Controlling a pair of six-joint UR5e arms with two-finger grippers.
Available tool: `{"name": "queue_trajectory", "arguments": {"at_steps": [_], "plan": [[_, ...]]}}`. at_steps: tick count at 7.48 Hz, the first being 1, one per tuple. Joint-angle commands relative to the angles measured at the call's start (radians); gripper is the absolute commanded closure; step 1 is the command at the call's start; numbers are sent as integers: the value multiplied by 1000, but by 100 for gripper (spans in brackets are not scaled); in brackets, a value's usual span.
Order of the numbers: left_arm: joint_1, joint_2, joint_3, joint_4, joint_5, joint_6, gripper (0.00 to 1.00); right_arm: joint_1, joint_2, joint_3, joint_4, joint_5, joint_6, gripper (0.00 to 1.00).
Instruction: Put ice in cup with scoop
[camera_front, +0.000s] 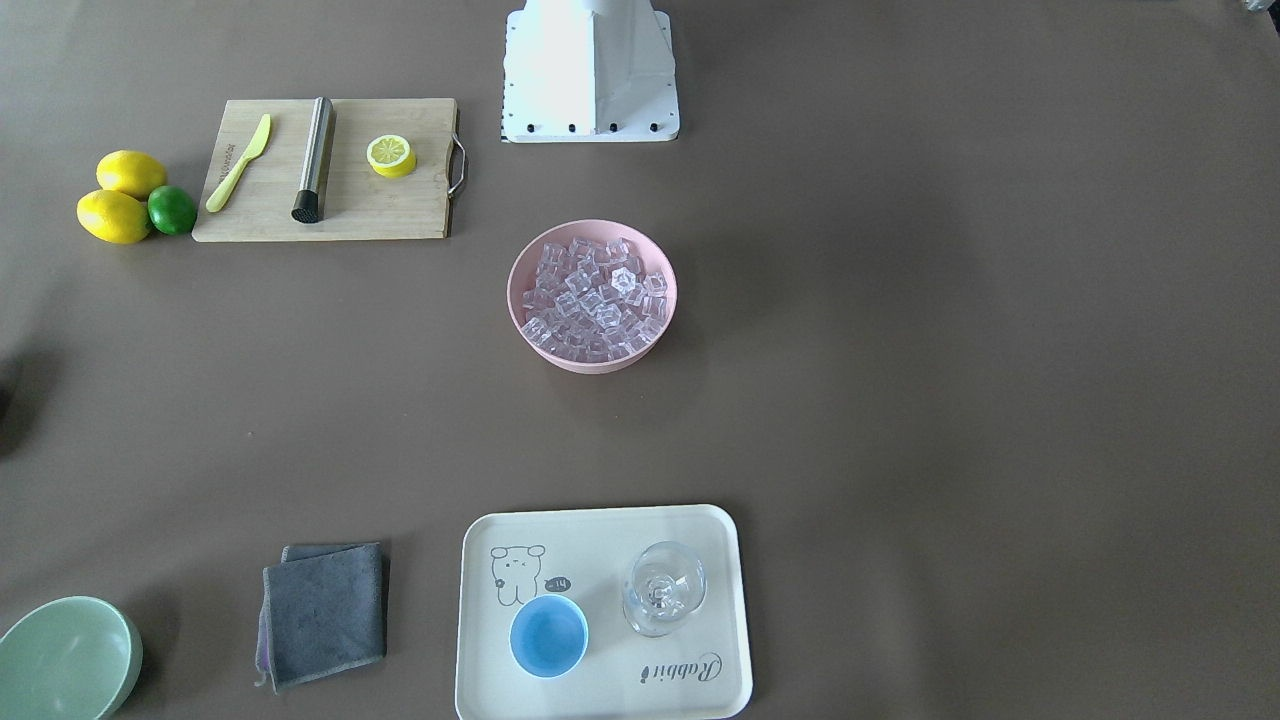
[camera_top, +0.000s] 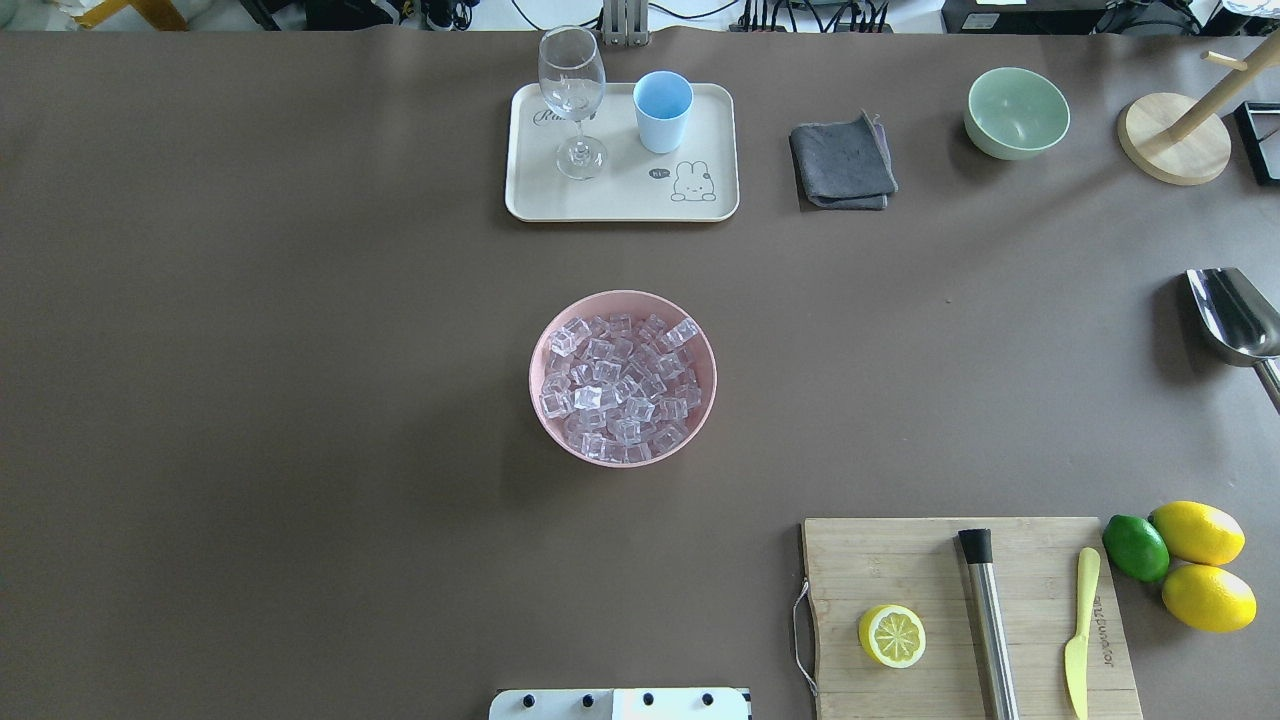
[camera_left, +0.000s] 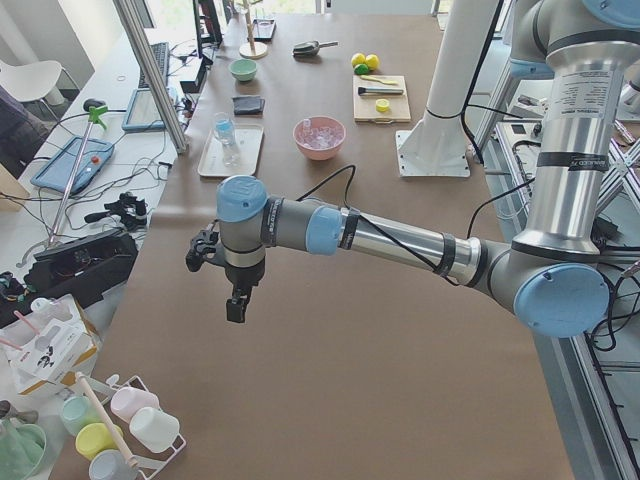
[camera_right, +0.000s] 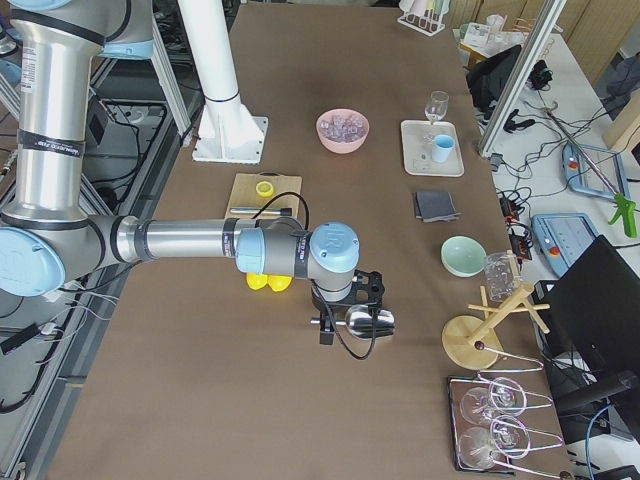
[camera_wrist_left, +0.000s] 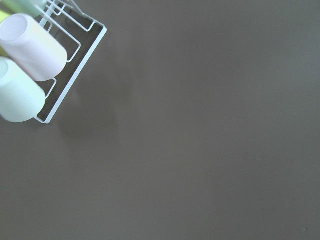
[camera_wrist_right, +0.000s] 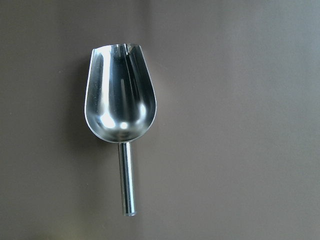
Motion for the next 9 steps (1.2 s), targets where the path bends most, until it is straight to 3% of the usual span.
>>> {"name": "queue_trajectory", "arguments": {"at_steps": [1, 3, 5, 6, 9], "plan": [[126, -8, -100, -36, 1, 3, 1, -103, -29, -13, 230, -36, 283, 0], [260, -11, -111, -270, -1, 2, 1, -174, -59, -48, 379, -68, 362, 0], [411, -28, -112, -415, 1, 2, 1, -302, -117, -120, 715, -143, 629, 0], [465, -61, -112, -429, 1, 3, 1, -350, -113, -201, 838, -179, 664, 0], [656, -137, -105, -521, 13, 8, 1, -397, -98, -275, 938, -180, 655, 1]]}}
